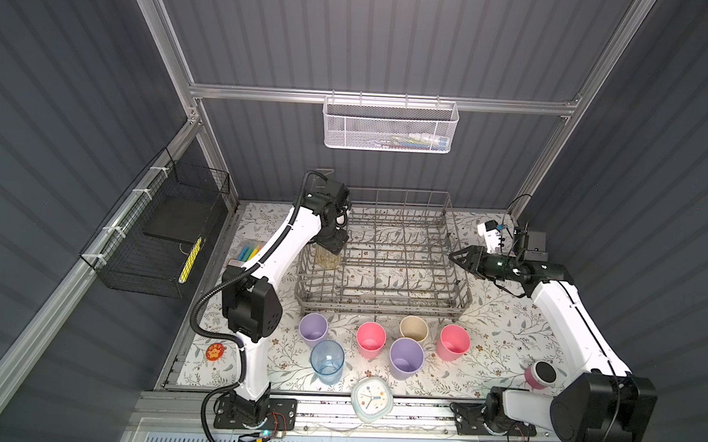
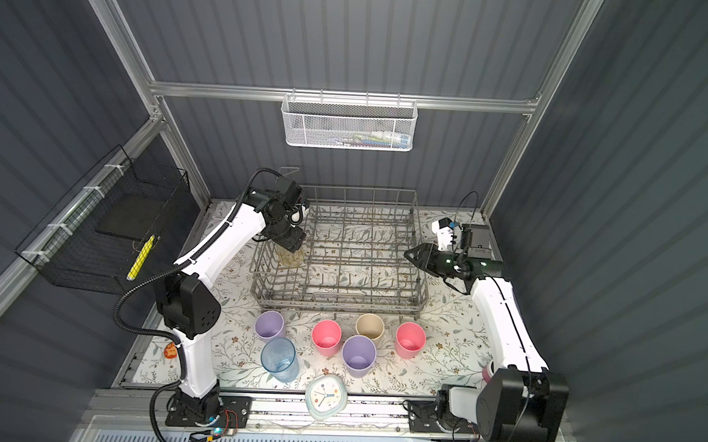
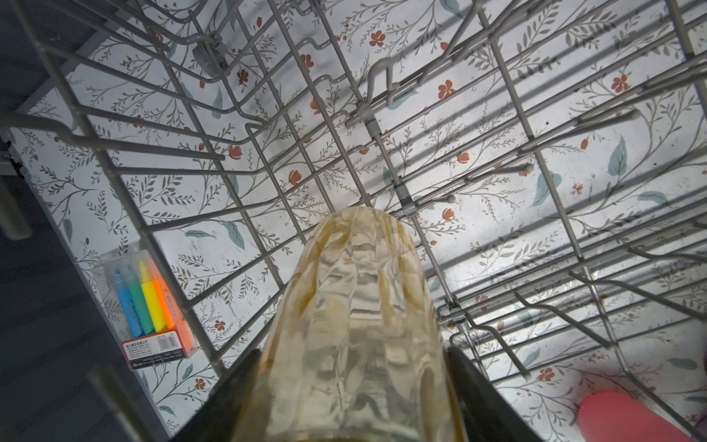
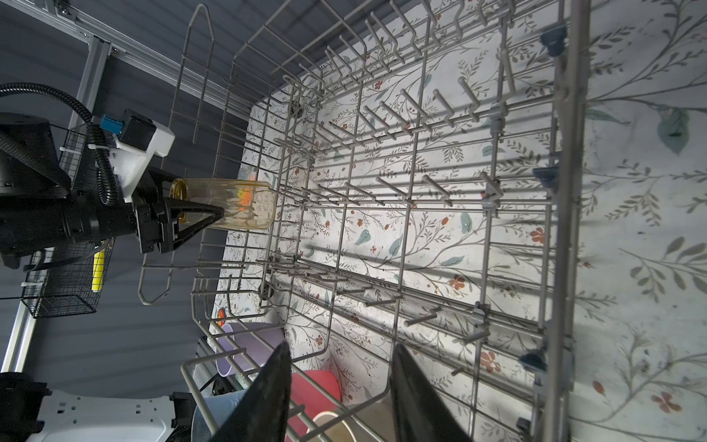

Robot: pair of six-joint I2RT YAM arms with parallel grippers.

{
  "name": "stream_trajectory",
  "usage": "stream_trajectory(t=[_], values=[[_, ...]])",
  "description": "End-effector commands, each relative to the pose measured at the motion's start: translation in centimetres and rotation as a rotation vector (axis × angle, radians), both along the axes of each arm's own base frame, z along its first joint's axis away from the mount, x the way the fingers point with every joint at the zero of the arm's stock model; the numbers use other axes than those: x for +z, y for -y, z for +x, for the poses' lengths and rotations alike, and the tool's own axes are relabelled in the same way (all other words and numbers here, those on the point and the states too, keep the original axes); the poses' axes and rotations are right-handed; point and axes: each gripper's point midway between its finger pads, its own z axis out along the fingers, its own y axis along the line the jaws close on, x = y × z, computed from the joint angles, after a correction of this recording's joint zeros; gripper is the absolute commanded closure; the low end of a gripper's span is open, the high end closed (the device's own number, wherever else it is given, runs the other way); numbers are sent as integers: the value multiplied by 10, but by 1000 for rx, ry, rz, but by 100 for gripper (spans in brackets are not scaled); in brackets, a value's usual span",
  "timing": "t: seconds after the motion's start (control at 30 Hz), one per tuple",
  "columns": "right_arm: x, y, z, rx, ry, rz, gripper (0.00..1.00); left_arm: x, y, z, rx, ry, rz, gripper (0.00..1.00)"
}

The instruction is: Load the cups into the dish rack

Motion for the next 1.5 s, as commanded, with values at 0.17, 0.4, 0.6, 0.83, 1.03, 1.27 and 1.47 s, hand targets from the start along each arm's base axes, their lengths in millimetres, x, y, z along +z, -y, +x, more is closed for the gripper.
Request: stream_trajectory(t=[0.17, 0.4, 0.6, 0.83, 1.03, 1.27, 1.47], values=[[-11, 1, 0, 4, -24, -1, 56, -11, -10, -5, 50, -28, 52, 46], [-14, 1, 2, 6, -34, 3, 56, -10, -11, -7, 69, -28, 88, 47], [-18, 1, 1, 6, -42, 3, 56, -9, -8, -9, 84, -21, 114, 47], [-21, 1, 1, 9, -47, 2, 56, -20, -7, -8, 85, -42, 129, 48], [-21, 1, 0, 9, -47, -2, 56, -27, -4, -9, 80, -56, 117, 48], [-20, 2, -1, 7, -48, 2, 56, -31, -2, -10, 75, -59, 108, 43], [-21, 2, 0, 5, -52, 4, 56, -29, -2, -9, 74, -48, 106, 36]])
